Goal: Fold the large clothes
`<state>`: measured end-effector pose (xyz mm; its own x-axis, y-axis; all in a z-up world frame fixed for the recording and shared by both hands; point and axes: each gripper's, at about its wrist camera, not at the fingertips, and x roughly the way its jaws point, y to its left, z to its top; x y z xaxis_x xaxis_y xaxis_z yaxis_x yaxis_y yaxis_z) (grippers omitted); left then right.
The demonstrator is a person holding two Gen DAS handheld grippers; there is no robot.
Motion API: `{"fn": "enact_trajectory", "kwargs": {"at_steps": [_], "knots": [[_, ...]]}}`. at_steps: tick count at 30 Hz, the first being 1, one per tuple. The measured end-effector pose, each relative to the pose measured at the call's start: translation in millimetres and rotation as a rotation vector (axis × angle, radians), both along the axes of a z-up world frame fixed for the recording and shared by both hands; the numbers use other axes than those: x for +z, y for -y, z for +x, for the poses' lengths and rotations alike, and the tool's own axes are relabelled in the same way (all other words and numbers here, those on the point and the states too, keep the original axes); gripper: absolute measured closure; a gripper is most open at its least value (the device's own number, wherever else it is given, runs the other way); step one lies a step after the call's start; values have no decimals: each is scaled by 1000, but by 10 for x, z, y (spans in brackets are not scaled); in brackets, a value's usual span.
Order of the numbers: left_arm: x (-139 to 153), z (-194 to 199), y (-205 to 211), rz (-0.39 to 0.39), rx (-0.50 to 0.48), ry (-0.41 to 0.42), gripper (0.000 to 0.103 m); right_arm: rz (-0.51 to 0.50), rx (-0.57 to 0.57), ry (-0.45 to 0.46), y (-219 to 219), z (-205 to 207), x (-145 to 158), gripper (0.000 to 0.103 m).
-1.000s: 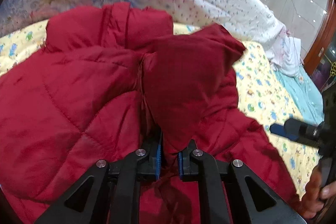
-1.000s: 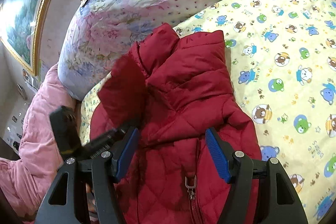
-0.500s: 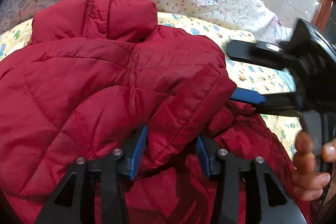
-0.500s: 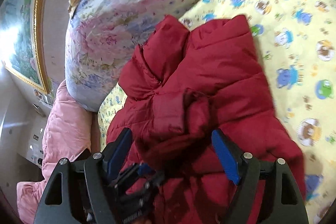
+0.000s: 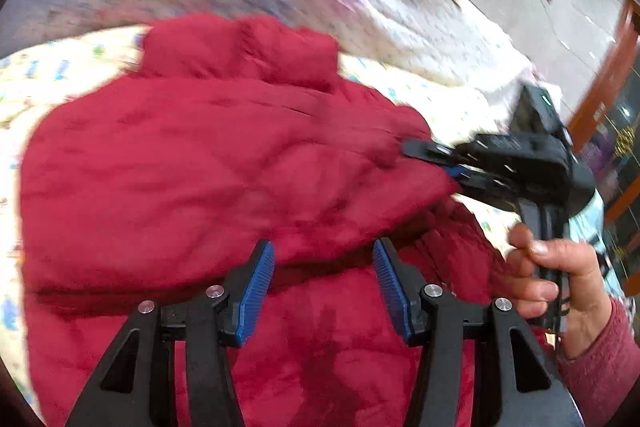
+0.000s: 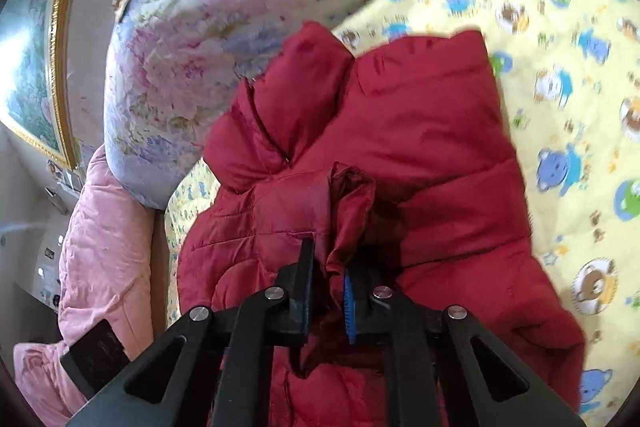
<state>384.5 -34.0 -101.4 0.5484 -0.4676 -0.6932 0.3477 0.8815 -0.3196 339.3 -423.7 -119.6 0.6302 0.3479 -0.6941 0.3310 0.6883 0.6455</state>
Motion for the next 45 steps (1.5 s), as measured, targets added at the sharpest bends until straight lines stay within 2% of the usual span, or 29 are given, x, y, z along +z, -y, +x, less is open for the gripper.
{"fn": "enact_trajectory", "kwargs": {"at_steps": [4,6,9,13,15,16,18,21,22,23,25,28,32,35,38,39,42,45], "knots": [[106,142,-384,36,134,32,50,-61,-44,51,57,-95,224,96],[96,243,-531,24,171,17,50,-102,-55,47,61,-119,248,96],[7,385,-630,28,204,-13,50,-154,-39,1,12,-82,168,97],[-278,589,-565,36,168,-95,49,-218,-33,-40,-16,-26,34,96],[-376,665,-503,70,166,-100,49,-207,-28,-88,-17,5,-42,92],[-394,674,-467,85,164,-95,49,-219,-32,-105,-20,-8,-31,86],[-417,681,-447,99,163,-91,48,-318,-65,-113,-78,-61,150,80],[-458,762,-442,89,167,-97,48,-472,-93,-5,-297,-141,554,78],[-468,734,-454,87,168,-97,47,-485,-59,33,-421,-120,631,73],[-479,753,-436,85,171,-99,46,-484,-4,51,-549,-57,646,63],[-476,714,-414,96,172,-96,43,-482,116,40,-822,124,538,57],[-459,667,-387,128,170,-94,42,-533,215,-58,-1038,325,169,57],[-341,607,-359,155,141,-105,44,-555,202,-171,-893,333,-276,60],[-94,511,-391,112,115,-68,43,-552,183,-183,-812,275,-351,60],[58,531,-433,134,161,-20,43,-561,178,-182,-818,254,-344,60],[38,581,-438,150,164,-27,42,-562,176,-178,-824,247,-321,60],[-221,732,-443,212,153,-113,43,-582,144,-179,-769,159,-251,60],[-379,714,-435,239,142,-97,42,-553,110,-185,-603,29,-272,59]]}}
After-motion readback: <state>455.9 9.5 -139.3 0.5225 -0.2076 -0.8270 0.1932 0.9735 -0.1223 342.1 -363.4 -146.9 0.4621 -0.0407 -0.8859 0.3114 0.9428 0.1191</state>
